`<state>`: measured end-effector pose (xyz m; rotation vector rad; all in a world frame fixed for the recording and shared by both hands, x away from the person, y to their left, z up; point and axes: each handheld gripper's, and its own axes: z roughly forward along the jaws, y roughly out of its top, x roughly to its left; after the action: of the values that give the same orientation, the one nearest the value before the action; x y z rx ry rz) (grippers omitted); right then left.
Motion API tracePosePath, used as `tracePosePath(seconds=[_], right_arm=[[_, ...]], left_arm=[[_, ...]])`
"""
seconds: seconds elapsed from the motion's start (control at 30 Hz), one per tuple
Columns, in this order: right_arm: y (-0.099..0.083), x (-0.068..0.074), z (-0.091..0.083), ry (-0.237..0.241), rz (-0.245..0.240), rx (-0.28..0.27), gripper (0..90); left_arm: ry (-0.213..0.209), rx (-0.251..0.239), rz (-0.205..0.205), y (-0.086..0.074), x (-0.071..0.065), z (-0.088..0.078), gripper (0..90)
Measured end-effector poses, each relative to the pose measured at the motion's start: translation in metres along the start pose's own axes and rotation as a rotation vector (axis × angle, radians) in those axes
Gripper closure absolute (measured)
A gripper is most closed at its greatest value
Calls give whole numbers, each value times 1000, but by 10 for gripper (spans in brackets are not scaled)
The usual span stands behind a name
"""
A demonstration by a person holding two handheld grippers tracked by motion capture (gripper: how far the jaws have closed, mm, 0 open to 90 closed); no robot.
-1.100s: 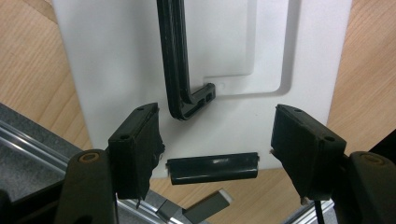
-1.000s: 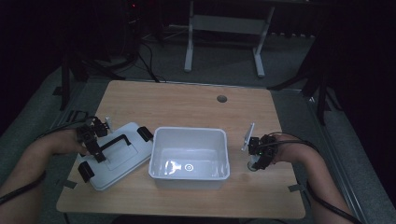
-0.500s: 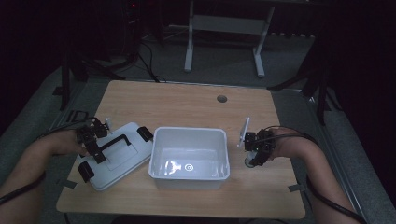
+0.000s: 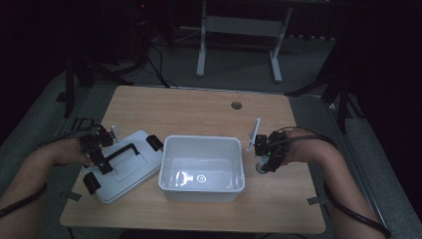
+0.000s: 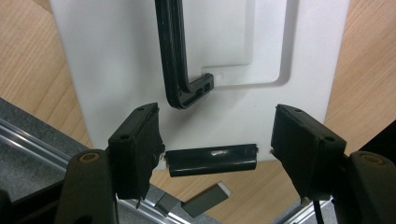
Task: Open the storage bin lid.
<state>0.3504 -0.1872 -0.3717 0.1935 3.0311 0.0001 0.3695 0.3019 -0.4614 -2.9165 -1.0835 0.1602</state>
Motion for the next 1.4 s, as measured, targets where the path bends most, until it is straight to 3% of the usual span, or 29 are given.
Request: tracePosePath(seconds=[0.7,0.97,1.17,1.4], right_arm=[[42,7,-33,-40,-54,-25,501],[60,13,-40,-30,-91,-59,501],[75,20,-36,-16,-130,-74,501],[83,23,-21,3,-138,-66,500]], left_arm=[[-1,4,-1,-1,0,2,323],[3,4,-8,-3,2,1,323],[0,4,-2,-3,1,3,323],[-1,5,0,-4,1,3,323]])
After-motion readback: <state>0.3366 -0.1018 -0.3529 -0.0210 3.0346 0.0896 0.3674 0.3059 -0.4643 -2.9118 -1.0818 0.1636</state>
